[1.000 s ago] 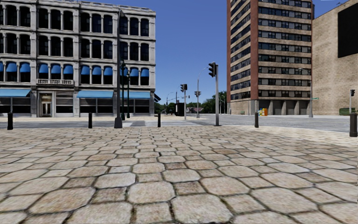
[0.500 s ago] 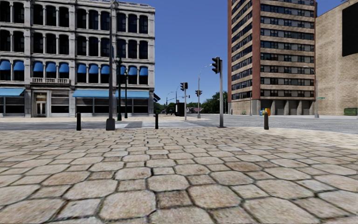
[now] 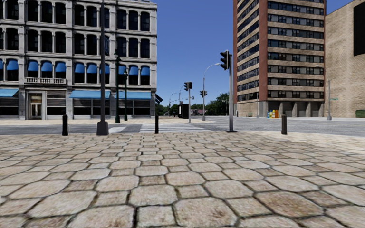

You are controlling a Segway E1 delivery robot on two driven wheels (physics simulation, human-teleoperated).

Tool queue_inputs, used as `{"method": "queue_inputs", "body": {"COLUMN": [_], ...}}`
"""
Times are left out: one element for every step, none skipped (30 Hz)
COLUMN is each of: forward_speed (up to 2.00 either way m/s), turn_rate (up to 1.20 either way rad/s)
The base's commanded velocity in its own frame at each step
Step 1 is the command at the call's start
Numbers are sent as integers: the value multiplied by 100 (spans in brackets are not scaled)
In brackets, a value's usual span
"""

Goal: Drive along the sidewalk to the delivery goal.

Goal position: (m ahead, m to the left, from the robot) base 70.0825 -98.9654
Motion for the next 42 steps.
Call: {"method": "queue_inputs", "body": {"forward_speed": [198, 198, 198, 198, 198, 198, 198, 198, 198, 198, 198, 198, 198, 198, 198, 198, 198, 198, 198, 198, 198, 198, 198, 198, 198, 198, 198, 198, 198, 198, 198, 198, 198, 198, 198, 198, 198, 198, 198, 198, 198, 198], "turn_rate": [0, 0, 0, 0, 0, 0, 0, 0, 0, 0, 0, 0, 0, 0, 0, 0, 0, 0, 0, 0, 0, 0, 0, 0, 0, 0, 0, 0, 0, 0, 0, 0, 0, 0, 0, 0, 0, 0, 0, 0, 0, 0]}}
